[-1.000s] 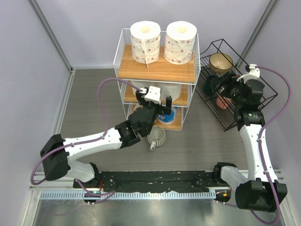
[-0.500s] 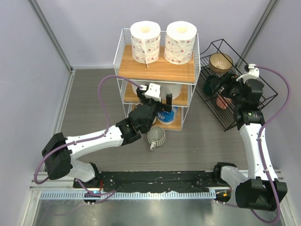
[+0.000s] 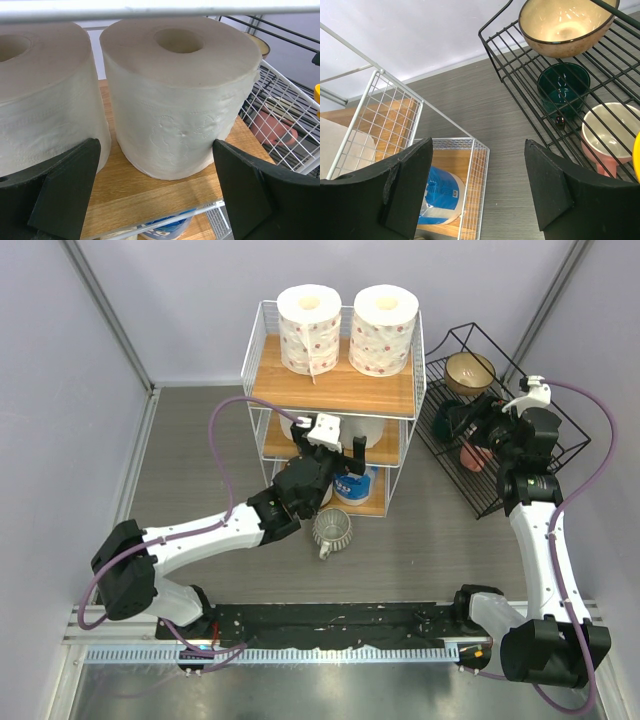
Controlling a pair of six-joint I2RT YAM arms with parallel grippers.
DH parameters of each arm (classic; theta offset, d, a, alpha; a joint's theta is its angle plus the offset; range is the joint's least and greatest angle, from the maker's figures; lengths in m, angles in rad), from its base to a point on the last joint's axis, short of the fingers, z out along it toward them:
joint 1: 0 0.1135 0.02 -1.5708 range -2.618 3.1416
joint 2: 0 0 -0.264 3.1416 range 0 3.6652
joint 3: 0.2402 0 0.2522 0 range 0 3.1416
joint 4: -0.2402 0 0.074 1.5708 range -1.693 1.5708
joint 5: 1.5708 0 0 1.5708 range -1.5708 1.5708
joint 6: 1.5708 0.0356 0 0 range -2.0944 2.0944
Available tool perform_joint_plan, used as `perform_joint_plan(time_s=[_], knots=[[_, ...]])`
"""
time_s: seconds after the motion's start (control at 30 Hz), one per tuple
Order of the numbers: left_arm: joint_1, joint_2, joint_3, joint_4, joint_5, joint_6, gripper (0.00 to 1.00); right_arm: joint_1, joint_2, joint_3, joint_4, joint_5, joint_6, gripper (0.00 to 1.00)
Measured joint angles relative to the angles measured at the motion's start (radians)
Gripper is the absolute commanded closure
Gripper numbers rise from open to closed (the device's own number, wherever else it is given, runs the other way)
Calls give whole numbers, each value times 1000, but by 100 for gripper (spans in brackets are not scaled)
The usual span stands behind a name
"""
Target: Place and organize the paper towels onto the shelf
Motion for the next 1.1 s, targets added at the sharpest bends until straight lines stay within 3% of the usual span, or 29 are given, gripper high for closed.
perform_joint_plan(time_s=[0.33,0.57,0.87,1.0,1.1], knots=[[5,-10,-3,-5,15,-17,0,0,0,0,0,0,0,21],[-26,-112,-61,-33,19,-54,0,0,0,0,0,1,0,21],[-304,-233,-73,-152,-51,-74,0,0,5,33,-22,16,21,21],[-360,-271,-19,-264,-56,-69,0,0,47,146,-66,27,54,21],[-360,-276,110,-355,-67,-34,0,0,121,312,-109,42,68,21]])
